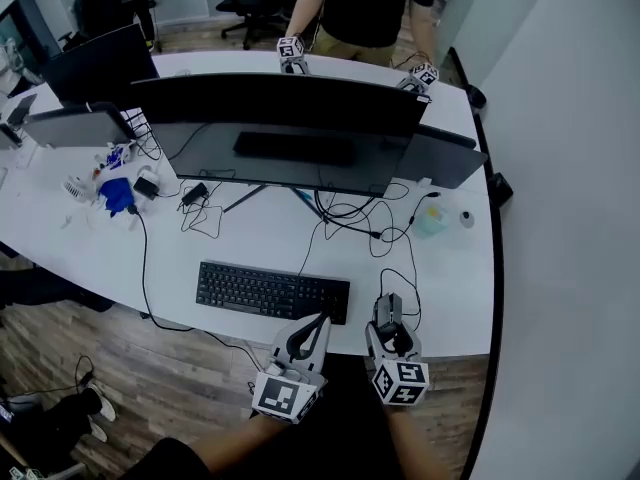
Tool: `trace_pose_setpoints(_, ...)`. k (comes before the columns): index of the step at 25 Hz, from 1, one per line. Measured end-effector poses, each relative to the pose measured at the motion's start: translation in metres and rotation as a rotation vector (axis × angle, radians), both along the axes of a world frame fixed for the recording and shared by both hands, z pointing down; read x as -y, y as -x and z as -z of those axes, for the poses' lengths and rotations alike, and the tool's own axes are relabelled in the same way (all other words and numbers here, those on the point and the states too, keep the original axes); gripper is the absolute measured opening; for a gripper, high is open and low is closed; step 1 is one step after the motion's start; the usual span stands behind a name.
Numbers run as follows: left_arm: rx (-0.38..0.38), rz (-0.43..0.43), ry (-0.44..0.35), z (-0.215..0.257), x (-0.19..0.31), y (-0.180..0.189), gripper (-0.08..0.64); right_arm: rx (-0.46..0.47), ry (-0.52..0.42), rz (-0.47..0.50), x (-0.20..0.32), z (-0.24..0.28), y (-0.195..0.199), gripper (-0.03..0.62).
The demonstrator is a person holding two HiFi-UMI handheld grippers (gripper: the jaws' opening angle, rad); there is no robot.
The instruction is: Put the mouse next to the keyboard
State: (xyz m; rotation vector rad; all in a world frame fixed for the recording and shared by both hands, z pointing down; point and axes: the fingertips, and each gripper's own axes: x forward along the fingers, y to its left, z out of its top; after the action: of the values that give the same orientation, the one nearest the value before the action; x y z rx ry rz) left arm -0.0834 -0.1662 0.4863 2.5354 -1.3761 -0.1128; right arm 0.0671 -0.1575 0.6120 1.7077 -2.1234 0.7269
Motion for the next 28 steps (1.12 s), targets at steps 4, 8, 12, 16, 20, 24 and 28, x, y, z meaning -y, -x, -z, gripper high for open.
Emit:
trace_pose_setpoints(4, 0.022, 0.027, 0.028, -0.01, 0.009, 0.001, 0.012, -0.092, 0.062, 0.056, 0.014, -0.054, 0.006, 0.296)
trace_pose_setpoints(8, 0.038, 0.038, 0.058, -0.014, 0.02, -0.003, 0.012, -0.097, 0.151, 0.065, 0.025, -0.098, 0.009, 0.296)
trace_pose_setpoints(12, 0.064, 0.065, 0.082, -0.022, 0.033, -0.007, 0.012, -0.091, 0.218, 0.058, 0.04, -0.128, 0.005, 0.296)
trace_pose_setpoints(16, 0.079, 0.062, 0.104, -0.028, 0.043, -0.014, 0.012, -0.11, 0.279, 0.05, 0.045, -0.152, 0.0, 0.295)
trace_pose_setpoints(20, 0.097, 0.071, 0.121, -0.033, 0.053, -0.018, 0.012, -0.136, 0.335, 0.053, 0.044, -0.175, -0.004, 0.296)
trace_pose_setpoints(24, 0.104, 0.08, 0.139, -0.038, 0.057, -0.019, 0.012, -0.173, 0.341, 0.074, 0.046, -0.188, -0.005, 0.296)
trace_pose_setpoints(28, 0.105, 0.087, 0.144, -0.04, 0.061, -0.018, 0.012, -0.188, 0.337, 0.098, 0.049, -0.187, -0.001, 0.296)
